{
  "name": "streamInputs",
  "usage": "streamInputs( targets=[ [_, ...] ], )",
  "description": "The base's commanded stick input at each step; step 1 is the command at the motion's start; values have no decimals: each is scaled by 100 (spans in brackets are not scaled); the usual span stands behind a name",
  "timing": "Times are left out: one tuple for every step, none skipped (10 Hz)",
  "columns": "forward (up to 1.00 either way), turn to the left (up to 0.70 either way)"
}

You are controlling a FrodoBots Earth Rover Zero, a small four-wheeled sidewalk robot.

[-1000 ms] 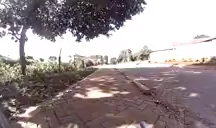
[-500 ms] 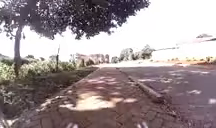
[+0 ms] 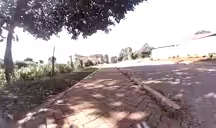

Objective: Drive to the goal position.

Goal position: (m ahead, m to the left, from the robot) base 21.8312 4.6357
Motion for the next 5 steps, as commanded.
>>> streamInputs(
  targets=[
    [100,0],
    [100,0],
    [100,0],
    [100,0],
    [100,0]
  ],
)
